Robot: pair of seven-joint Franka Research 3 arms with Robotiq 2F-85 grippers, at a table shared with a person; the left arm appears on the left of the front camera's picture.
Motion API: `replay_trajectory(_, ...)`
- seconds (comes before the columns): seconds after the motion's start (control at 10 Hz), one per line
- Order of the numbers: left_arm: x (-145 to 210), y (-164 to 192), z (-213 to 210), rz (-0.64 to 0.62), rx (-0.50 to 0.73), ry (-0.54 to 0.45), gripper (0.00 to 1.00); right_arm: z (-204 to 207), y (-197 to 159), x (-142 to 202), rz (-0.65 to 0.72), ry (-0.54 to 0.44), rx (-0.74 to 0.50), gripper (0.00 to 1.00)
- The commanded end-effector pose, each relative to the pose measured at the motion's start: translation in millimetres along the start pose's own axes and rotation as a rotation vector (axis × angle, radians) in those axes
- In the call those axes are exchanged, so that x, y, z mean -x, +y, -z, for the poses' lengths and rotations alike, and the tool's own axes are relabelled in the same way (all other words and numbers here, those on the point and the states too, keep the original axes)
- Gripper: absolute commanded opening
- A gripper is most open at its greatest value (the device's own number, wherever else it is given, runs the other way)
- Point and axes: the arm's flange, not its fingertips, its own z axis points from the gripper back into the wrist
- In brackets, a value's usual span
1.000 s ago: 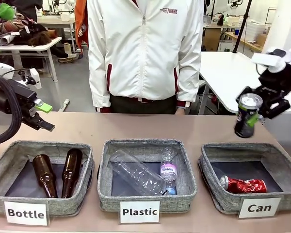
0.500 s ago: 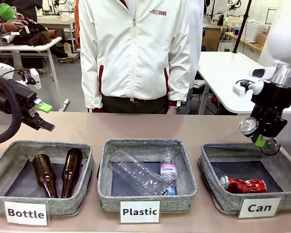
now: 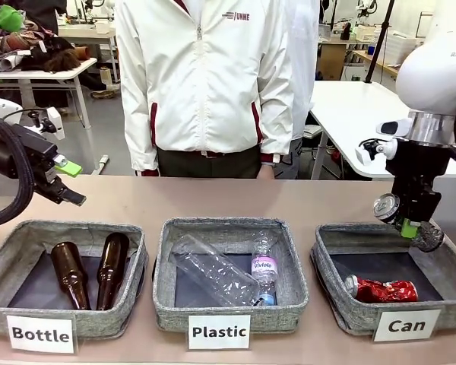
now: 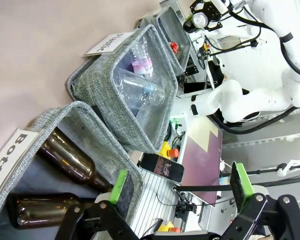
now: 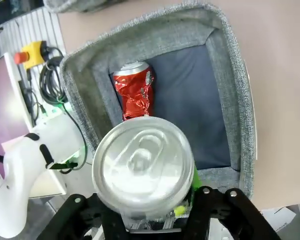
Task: Sort the can waste into the basket.
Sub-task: Pick up the can waste from the table and place it in the right Fabric basket.
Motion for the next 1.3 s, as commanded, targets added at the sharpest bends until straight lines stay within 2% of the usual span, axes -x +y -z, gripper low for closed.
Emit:
replay_trajectory(0.0, 1.5, -2.5, 2.1, -0.008, -0.013, 0.006, 1.0, -6.8, -2.4, -0.3, -0.046, 0.036, 0.007, 1.0)
replay_trajectory(0.3, 1.5, -2.5, 2.1, -0.008, -0.013, 0.006, 1.0, -2.3, -3.2, 1.9, -0.064, 0.038, -0.001, 1.0)
replay_trajectory(0.4, 1.5, -2.5, 2.1, -0.008, -0.013, 0.006, 1.0, -3.0, -4.1, 1.3, -0.067, 0.007, -0.001, 1.0)
replay_trajectory(0.6, 1.5, -2.5, 2.1, -0.008, -0.013, 0.006, 1.0, -6.9, -7.4, 1.9, -0.058, -0.114, -0.022, 1.0)
replay_trajectory(0.7, 1.5, -2.5, 2.1, -0.008, -0.013, 0.006, 1.0, -6.3, -8.6, 1.0, -0.023, -0.212, -0.044, 1.0)
replay_trajectory(0.8, 1.5, -2.5, 2.1, -0.008, -0.013, 0.006, 1.0, -9.8, -11.1, 2.3, 0.067, -0.416, -0.049, 1.0)
replay_trajectory(0.9, 1.5, -2.5, 2.1, -0.008, -0.013, 0.006, 1.0, -16.2, -18.3, 9.4, 0.071, -0.72, 0.001, 1.0)
replay_trajectory(1.0, 1.5, -2.5, 2.1, -0.008, -0.013, 0.006, 1.0, -20.5, -33.9, 15.7, 0.271, -0.991, 0.124, 1.0)
replay_trajectory(1.1, 1.5, -2.5, 2.1, -0.008, -0.013, 0.006, 1.0, -17.5, -41.4, 15.7, 0.257, -1.15, -0.085, 1.0)
replay_trajectory(1.2, 1.5, -2.5, 2.1, -0.008, -0.013, 0.006, 1.0, -14.3, -52.2, 14.6, 0.315, -1.236, -0.224, 1.0)
